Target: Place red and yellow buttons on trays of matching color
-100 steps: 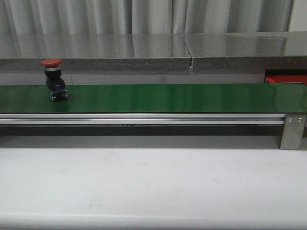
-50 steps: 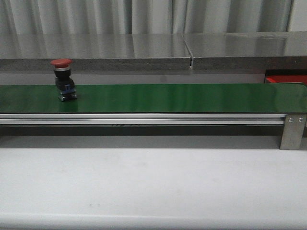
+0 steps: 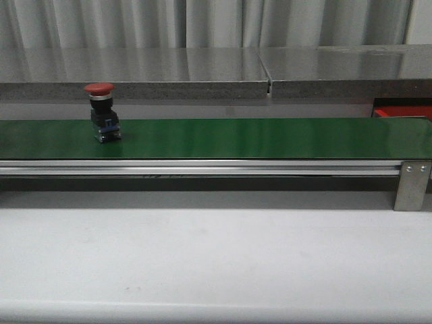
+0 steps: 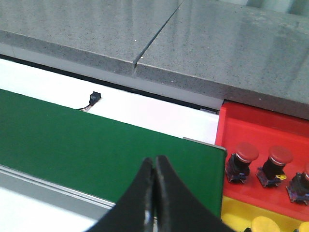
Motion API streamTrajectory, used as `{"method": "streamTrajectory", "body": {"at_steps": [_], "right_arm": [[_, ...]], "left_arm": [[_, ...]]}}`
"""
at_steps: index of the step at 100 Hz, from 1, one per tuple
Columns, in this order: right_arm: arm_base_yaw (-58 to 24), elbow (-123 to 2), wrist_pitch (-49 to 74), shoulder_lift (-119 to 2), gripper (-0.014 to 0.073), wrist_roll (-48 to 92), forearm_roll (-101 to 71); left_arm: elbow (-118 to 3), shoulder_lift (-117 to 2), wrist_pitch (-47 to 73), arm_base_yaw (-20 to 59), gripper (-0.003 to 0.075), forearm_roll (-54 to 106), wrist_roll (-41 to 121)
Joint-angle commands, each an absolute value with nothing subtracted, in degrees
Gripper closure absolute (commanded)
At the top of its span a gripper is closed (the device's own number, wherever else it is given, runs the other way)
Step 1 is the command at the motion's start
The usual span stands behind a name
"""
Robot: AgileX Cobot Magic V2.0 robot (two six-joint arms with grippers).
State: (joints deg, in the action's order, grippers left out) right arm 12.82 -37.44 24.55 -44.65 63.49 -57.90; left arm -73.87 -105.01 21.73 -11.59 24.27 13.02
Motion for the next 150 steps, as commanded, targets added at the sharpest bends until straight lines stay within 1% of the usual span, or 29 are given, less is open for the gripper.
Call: {"method": "streamTrajectory", "body": {"at_steps": [1,10,15,22,29,32,33,34,36,37,38,39,40,41,43,46,47,55,60,90,117,128,150], "right_arm": [[12.68,-39.09,22.26,-44.27,0.0710,63.60,-59.11],[12.68,-39.09,22.26,-44.27,0.0710,63.60,-59.11],[12.68,-39.09,22.26,-44.27,0.0710,63.60,-59.11],[12.68,-39.09,22.26,-44.27,0.0710,63.60,-59.11],[12.68,-39.09,22.26,-44.27,0.0710,63.60,-59.11],[12.68,-39.09,22.26,-44.27,0.0710,63.60,-59.11],[12.68,-39.09,22.26,-44.27,0.0710,63.60,-59.11],[12.68,-39.09,22.26,-44.27,0.0710,63.60,-59.11],[12.68,-39.09,22.26,-44.27,0.0710,63.60,-59.11],[12.68,-39.09,22.26,-44.27,0.0710,63.60,-59.11],[12.68,-39.09,22.26,-44.27,0.0710,63.60,-59.11],[12.68,-39.09,22.26,-44.27,0.0710,63.60,-59.11],[12.68,-39.09,22.26,-44.27,0.0710,63.60,-59.11],[12.68,-39.09,22.26,-44.27,0.0710,63.60,-59.11],[12.68,-39.09,22.26,-44.27,0.0710,63.60,-59.11],[12.68,-39.09,22.26,-44.27,0.0710,63.60,-59.11],[12.68,-39.09,22.26,-44.27,0.0710,63.60,-59.11],[12.68,-39.09,22.26,-44.27,0.0710,63.60,-59.11],[12.68,-39.09,22.26,-44.27,0.0710,63.60,-59.11],[12.68,-39.09,22.26,-44.27,0.0710,63.60,-59.11],[12.68,-39.09,22.26,-44.27,0.0710,63.60,-59.11],[12.68,-39.09,22.26,-44.27,0.0710,63.60,-59.11],[12.68,-39.09,22.26,-44.27,0.0710,63.60,-59.11]], "left_arm": [[-75.29,-102.29,18.97,-11.49,0.0741,25.15,12.91],[-75.29,-102.29,18.91,-11.49,0.0739,25.15,12.91],[-75.29,-102.29,19.45,-11.49,0.0726,25.15,12.91],[-75.29,-102.29,20.01,-11.49,0.0647,25.15,12.91],[-75.29,-102.29,20.18,-11.49,0.0496,25.15,12.91],[-75.29,-102.29,20.18,-11.49,0.0398,25.15,12.91],[-75.29,-102.29,20.18,-11.49,0.0376,25.15,12.91],[-75.29,-102.29,20.18,-11.49,0.0333,25.15,12.91],[-75.29,-102.29,20.03,-11.49,0.0290,25.26,12.91],[-75.29,-102.29,20.04,-11.49,0.0246,25.26,12.91],[-75.29,-102.29,20.04,-11.49,0.0225,25.26,12.91],[-75.29,-102.29,20.04,-11.49,0.0183,25.26,12.91],[-75.29,-102.29,19.94,-11.49,0.0163,25.26,12.91],[-75.29,-102.29,19.96,-11.49,0.0124,25.26,12.91],[-75.29,-102.29,19.96,-11.49,0.0087,25.26,12.91],[-75.29,-102.18,19.96,-11.38,0.0013,25.26,12.91],[-75.29,-102.18,19.96,-11.38,0.0002,25.26,12.91],[-75.29,-101.69,19.96,-11.38,0.0038,25.35,12.91],[-75.29,-101.12,19.96,-11.38,0.0048,25.35,12.91],[-75.29,-93.69,20.30,-11.38,0.0048,25.08,15.14],[-74.98,-83.73,25.76,-10.64,0.0048,27.32,17.47],[-71.90,-79.17,24.79,-8.36,0.0048,27.32,18.77],[-58.56,-66.46,18.16,-1.01,0.0048,27.51,19.87]]}}
